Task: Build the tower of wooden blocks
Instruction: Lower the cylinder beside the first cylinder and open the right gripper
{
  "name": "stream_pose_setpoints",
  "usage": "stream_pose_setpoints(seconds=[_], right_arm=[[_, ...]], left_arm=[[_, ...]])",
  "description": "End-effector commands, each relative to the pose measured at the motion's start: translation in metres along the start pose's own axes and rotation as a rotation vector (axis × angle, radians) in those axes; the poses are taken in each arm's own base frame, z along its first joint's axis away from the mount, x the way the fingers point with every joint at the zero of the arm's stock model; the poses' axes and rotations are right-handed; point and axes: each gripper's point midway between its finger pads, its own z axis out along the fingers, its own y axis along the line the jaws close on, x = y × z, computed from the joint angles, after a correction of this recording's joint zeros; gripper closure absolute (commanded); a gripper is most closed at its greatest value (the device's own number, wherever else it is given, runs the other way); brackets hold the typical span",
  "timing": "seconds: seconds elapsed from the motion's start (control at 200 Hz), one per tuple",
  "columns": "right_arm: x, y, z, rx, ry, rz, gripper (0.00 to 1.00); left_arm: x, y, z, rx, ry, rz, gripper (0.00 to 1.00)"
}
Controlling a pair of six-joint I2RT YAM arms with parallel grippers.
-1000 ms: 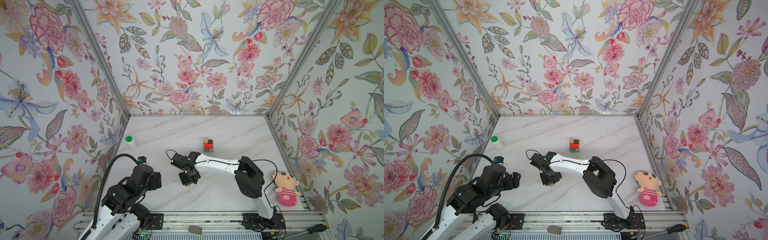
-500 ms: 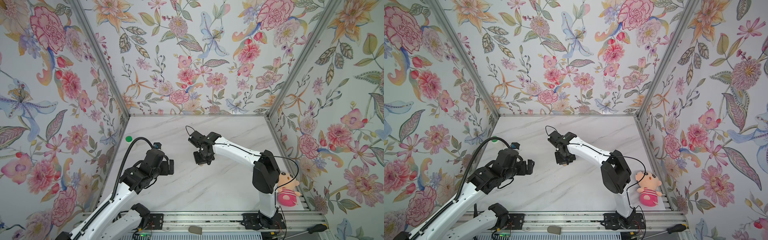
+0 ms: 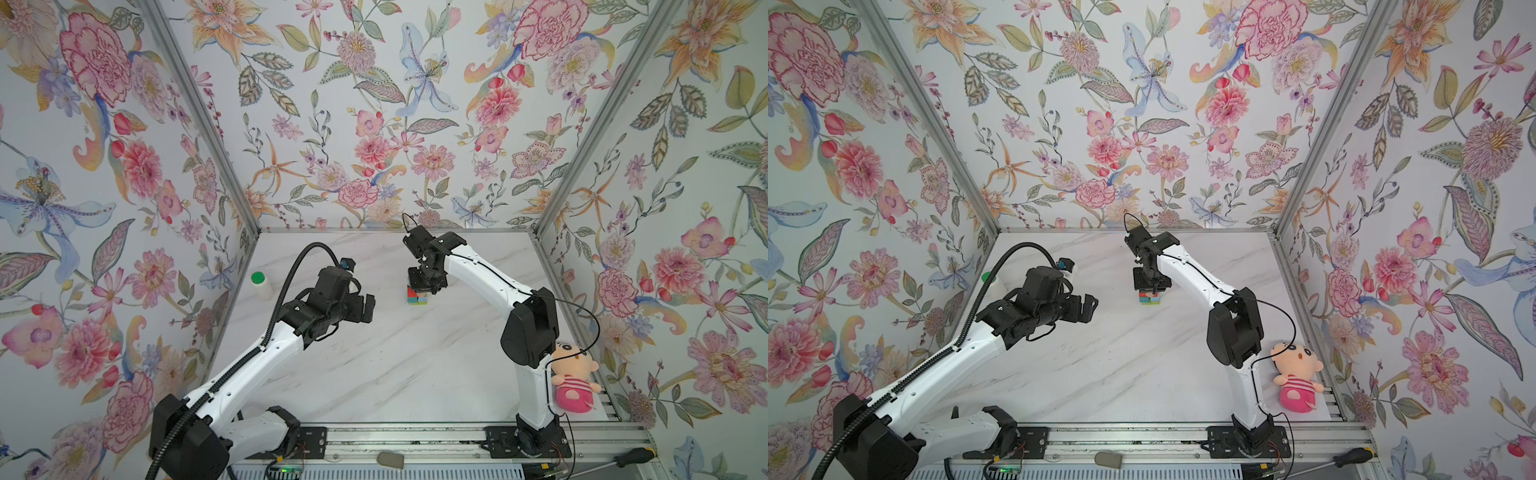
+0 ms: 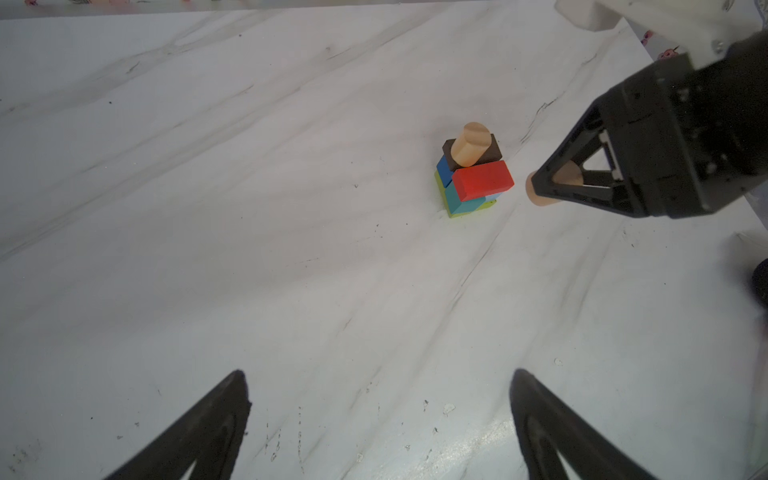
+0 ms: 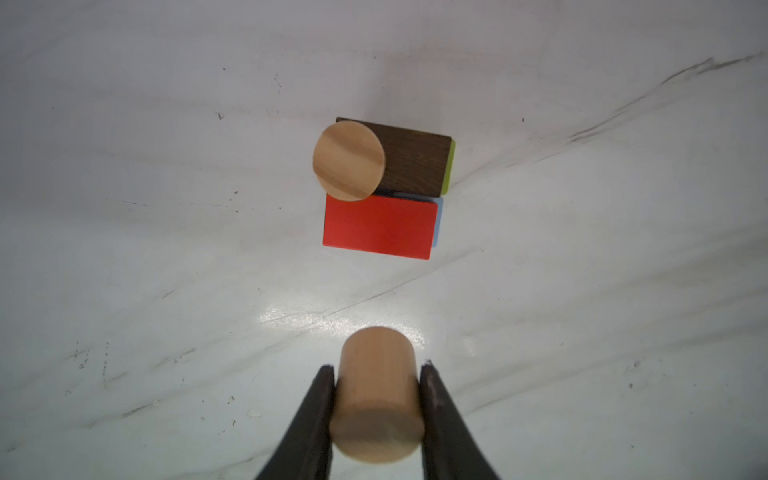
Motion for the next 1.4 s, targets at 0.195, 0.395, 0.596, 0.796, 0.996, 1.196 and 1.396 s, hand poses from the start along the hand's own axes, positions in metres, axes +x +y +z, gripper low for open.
stream_pose_setpoints(seconds=[0.195,0.395,0.596,0.796,0.996,1.196,1.396], right_arm=[[-0.010,-0.026,0.017,0.060,0.056,0.002,0.68],[-0.018,-0.027,0.023,0.048,0.057,0.010,0.68],[-0.021,-0.023,0.029,0.034,0.063,0.010,0.68],[-0.022,-0.020,0.032,0.027,0.066,0.007,0.68],[-0.024,-0.017,0.035,0.020,0.069,0.008,0.67],[-0.024,-0.015,0.040,0.018,0.076,0.004,0.67],[-0.025,-0.016,0.043,0.020,0.081,0.004,0.67]], left_arm=[[-0.010,-0.006,0.002,0.030,-0.014,0.062,0.01],[-0.011,-0.005,0.003,0.022,-0.015,0.072,0.01],[-0.011,-0.002,0.003,0.015,-0.009,0.076,0.01],[-0.011,-0.001,0.002,0.008,-0.005,0.083,0.01],[-0.011,0.002,0.001,0.001,-0.003,0.082,0.01],[-0.011,0.004,0.001,-0.005,-0.002,0.086,0.01],[-0.011,0.007,0.002,-0.009,0.004,0.090,0.01]])
